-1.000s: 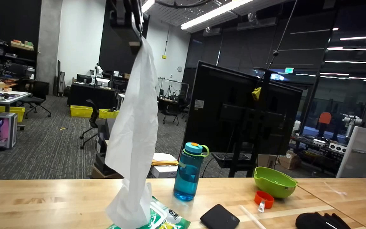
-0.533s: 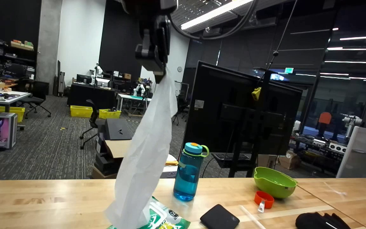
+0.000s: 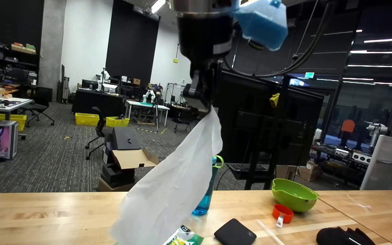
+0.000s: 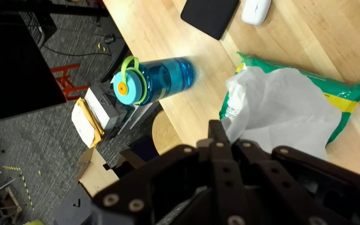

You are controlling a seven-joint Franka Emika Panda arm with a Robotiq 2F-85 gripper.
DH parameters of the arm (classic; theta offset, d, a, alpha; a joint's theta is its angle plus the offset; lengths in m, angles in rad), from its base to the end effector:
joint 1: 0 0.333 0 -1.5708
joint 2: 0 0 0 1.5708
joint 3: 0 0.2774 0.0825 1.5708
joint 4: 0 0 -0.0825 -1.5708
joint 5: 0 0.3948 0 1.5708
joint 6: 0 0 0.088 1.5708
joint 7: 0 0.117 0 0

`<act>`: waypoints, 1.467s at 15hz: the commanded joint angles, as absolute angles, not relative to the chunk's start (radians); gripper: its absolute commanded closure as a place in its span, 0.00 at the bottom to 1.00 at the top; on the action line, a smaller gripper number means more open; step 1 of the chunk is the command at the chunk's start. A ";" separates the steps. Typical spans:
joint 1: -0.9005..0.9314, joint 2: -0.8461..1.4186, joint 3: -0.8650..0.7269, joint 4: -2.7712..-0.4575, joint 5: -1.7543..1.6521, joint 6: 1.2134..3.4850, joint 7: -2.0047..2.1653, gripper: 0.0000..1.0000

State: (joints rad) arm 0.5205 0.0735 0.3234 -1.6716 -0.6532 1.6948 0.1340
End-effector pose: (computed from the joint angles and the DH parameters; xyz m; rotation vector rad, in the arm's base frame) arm 0.4440 0.3958 0.5171 2.3454 1.0035 0.3345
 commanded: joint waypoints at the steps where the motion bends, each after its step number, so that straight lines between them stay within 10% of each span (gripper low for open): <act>1: 0.465 -0.058 0.344 -1.843 -0.580 1.759 0.247 1.00; 22: 0.323 -0.282 0.362 -2.363 -0.271 2.228 0.473 1.00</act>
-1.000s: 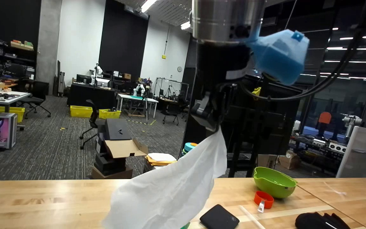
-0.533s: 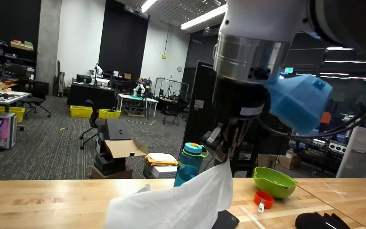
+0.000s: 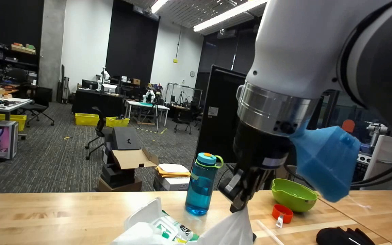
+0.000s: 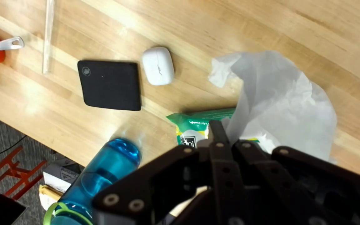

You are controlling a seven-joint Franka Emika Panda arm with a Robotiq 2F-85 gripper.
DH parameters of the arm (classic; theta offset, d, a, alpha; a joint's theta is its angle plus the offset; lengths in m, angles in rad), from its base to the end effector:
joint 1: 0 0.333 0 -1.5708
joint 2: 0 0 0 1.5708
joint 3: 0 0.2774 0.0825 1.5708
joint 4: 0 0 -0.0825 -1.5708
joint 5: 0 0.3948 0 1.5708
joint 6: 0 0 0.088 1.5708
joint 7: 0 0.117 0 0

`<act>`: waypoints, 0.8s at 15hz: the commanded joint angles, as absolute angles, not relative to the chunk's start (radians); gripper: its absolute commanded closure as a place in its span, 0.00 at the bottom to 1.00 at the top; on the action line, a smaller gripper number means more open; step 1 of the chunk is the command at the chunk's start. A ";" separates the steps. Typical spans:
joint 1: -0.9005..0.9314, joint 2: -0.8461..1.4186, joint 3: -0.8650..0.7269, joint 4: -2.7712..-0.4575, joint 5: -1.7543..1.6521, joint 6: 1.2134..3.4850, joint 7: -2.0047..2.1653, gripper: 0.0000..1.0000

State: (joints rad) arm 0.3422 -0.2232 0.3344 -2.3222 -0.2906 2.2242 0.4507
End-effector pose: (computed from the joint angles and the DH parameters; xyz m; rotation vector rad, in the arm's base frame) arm 0.4009 0.3073 0.3850 2.8552 0.5601 0.3761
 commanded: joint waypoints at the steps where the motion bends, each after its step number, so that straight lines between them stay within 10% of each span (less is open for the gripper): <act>1: 0.323 -0.293 0.366 -2.368 -0.271 2.217 0.485 1.00; 12: 0.253 -0.504 0.353 -2.565 -0.228 2.222 0.618 1.00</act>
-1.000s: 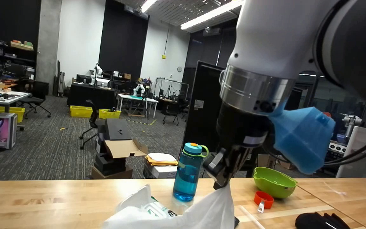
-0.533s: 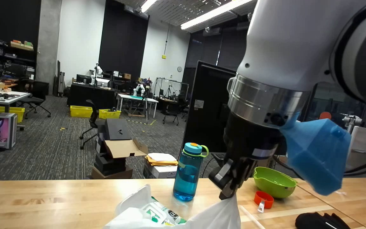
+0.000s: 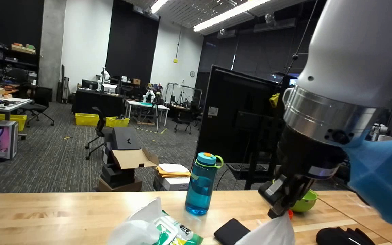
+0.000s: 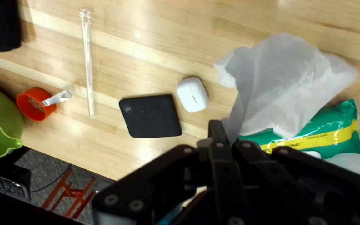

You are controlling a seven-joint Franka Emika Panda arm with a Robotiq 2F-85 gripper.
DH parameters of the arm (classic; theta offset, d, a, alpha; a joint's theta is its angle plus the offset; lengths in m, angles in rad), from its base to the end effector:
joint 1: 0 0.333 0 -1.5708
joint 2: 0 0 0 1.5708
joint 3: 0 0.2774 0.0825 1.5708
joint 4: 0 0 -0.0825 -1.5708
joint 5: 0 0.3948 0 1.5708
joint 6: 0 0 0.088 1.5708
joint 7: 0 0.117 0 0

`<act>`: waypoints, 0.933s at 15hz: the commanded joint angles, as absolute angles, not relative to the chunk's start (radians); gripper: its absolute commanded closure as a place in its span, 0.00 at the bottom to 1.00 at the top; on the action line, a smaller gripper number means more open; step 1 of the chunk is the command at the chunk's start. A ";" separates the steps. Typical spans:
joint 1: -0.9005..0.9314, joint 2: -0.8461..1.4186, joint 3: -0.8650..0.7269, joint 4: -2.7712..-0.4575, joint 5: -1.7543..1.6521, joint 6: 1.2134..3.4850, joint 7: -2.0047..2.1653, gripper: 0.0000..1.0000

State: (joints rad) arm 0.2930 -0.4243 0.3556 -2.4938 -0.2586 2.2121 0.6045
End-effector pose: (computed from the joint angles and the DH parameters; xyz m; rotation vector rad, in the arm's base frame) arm 0.3701 0.2612 0.3915 2.8685 0.2408 0.4293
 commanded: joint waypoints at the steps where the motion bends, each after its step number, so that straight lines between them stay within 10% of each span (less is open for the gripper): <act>1: 0.239 -0.515 0.347 -2.583 -0.225 2.229 0.617 1.00; 14: 0.155 -0.478 0.294 -2.657 -0.197 2.434 0.540 1.00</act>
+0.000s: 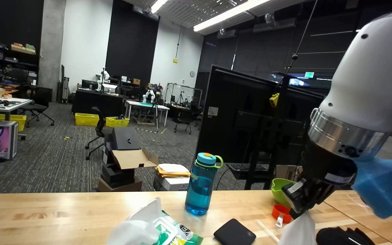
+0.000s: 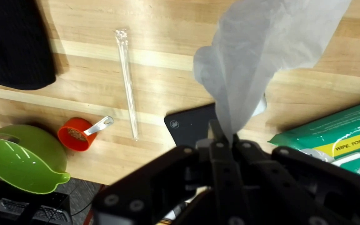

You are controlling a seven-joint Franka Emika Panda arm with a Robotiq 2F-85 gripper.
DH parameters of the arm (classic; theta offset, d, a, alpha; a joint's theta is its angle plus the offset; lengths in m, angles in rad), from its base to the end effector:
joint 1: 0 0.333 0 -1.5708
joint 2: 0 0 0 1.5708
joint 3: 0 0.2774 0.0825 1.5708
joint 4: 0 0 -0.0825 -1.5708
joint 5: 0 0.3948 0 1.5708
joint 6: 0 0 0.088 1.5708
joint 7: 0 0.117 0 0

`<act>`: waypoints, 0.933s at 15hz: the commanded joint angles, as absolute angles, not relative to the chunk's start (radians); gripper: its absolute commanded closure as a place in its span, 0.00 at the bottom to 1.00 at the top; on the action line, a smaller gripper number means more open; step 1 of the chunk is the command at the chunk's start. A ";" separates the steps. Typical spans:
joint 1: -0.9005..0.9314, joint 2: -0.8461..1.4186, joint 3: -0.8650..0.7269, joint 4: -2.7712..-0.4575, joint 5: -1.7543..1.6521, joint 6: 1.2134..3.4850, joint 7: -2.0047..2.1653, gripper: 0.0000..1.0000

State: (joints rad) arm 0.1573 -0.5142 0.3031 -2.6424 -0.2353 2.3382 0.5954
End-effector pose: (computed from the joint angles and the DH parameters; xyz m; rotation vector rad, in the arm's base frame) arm 0.3880 0.1752 0.3727 2.9036 -0.0138 0.4657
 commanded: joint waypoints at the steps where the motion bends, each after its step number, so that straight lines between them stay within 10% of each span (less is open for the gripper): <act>1: 0.154 -0.459 0.292 -2.658 -0.188 2.469 0.522 1.00; 14: 0.250 -0.031 0.230 -2.546 0.100 2.830 0.109 1.00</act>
State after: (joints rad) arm 0.1963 -0.1569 0.2553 -2.6230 0.0014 2.7870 0.2411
